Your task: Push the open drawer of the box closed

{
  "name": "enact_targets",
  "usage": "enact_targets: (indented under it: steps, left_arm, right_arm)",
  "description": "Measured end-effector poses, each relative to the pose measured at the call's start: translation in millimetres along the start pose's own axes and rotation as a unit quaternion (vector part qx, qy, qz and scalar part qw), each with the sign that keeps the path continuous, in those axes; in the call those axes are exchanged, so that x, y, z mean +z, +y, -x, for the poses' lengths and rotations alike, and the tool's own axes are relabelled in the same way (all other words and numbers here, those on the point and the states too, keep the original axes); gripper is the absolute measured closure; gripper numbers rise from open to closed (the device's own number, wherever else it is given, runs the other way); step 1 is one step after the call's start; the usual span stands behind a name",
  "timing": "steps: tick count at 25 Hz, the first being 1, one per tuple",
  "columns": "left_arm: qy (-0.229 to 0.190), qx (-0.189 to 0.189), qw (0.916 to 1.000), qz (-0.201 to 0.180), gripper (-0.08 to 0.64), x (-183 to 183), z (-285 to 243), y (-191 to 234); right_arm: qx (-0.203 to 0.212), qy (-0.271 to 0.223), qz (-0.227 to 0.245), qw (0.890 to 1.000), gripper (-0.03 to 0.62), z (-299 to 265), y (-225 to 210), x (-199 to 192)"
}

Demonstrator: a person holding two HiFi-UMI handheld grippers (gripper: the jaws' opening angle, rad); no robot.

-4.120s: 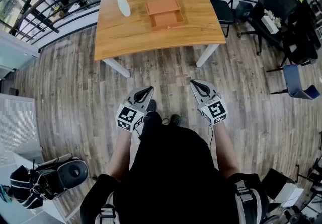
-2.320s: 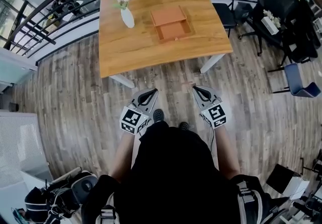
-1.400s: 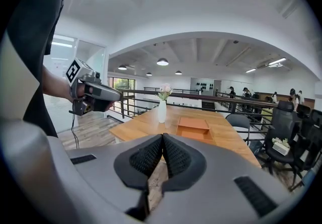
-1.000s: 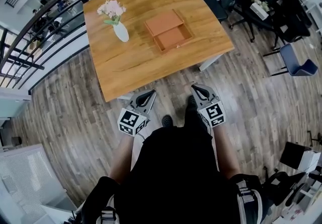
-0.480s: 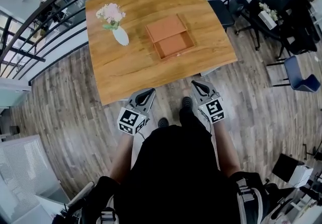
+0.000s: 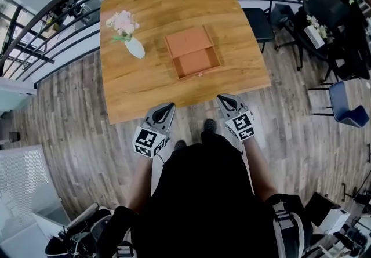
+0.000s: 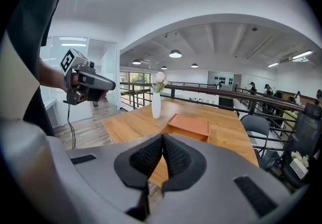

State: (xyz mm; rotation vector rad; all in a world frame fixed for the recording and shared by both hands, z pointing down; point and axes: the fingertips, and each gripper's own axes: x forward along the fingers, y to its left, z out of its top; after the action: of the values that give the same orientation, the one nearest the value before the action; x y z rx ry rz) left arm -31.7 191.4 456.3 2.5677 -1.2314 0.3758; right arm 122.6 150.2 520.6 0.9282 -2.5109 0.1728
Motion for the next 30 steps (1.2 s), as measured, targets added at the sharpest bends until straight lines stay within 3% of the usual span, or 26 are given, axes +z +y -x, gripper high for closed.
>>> enact_targets:
  steps: [9,17,23,30]
  left_arm:
    - [0.002,0.079,0.9966,0.023,0.537,10,-20,0]
    - [-0.011,0.128,0.9909,0.041,0.537,18,-13,4]
    - [0.008,0.118,0.9915,0.055,0.537,-3,-3,27]
    - [-0.01,0.052,0.9982,0.028,0.537,19,-24,83]
  right_arm:
    - [0.059,0.03,0.052,0.996,0.575,-32,-41,-30]
    - [0.088,0.042,0.084,0.992,0.577,-53,-42,-51]
    - [0.071,0.065,0.062,0.993,0.577,-78,-37,-60]
    - [0.006,0.06,0.054,0.997,0.577,-111,-30,-31]
